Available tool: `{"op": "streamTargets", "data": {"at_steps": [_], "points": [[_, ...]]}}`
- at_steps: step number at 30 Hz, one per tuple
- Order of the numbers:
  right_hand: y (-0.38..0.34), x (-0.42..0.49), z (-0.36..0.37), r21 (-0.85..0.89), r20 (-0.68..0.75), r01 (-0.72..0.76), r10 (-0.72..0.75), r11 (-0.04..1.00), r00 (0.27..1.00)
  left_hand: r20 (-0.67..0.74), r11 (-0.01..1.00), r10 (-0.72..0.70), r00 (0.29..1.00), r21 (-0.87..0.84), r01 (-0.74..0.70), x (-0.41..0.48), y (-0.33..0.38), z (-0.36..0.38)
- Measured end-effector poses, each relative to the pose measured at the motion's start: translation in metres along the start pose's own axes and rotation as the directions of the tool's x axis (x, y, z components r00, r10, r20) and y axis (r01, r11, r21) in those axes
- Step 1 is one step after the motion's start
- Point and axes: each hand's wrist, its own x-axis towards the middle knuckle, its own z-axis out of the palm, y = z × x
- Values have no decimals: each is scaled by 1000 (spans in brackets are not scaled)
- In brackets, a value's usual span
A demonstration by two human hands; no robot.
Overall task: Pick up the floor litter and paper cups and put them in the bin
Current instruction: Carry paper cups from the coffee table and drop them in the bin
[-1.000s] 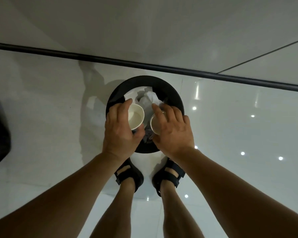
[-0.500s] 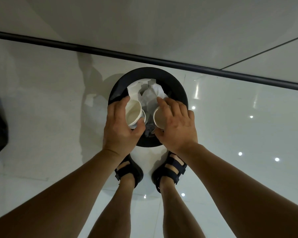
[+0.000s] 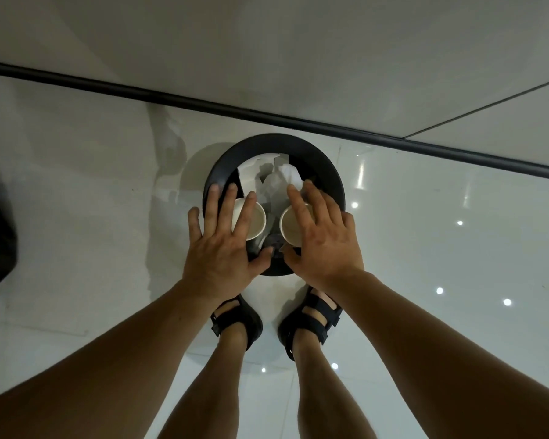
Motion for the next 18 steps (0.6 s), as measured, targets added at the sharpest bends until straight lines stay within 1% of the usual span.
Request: {"op": "streamTargets", "data": {"at_steps": [2, 4, 7, 10, 12, 15, 18], "points": [[-3, -2, -9, 28, 40, -8, 7, 1000, 999, -9, 1000, -12, 1000, -21, 12, -4, 0, -16], [-7, -9, -25, 42, 50, -15, 13, 999, 999, -18, 999, -24, 1000, -39, 24, -10, 0, -38], [-15, -31, -64, 27, 54, -17, 16, 999, 998, 4, 997, -60, 998, -40, 60, -22, 5, -81], [-26, -59, -111, 2, 56, -49, 48, 999, 997, 29, 998, -68, 997, -2, 68, -38, 19, -131], [-33, -80, -143, -17, 53, -88, 89, 996, 995, 31, 999, -41, 999, -10, 41, -52, 30, -168], [-48, -115, -188, -39, 47, -135, 137, 990, 989, -9, 999, 14, 1000, -30, -14, -81, 50, -221], [-67, -154, -226, -40, -16, -196, 196, 980, 980, -4, 995, 94, 996, -37, -94, -118, 69, -267]]}}
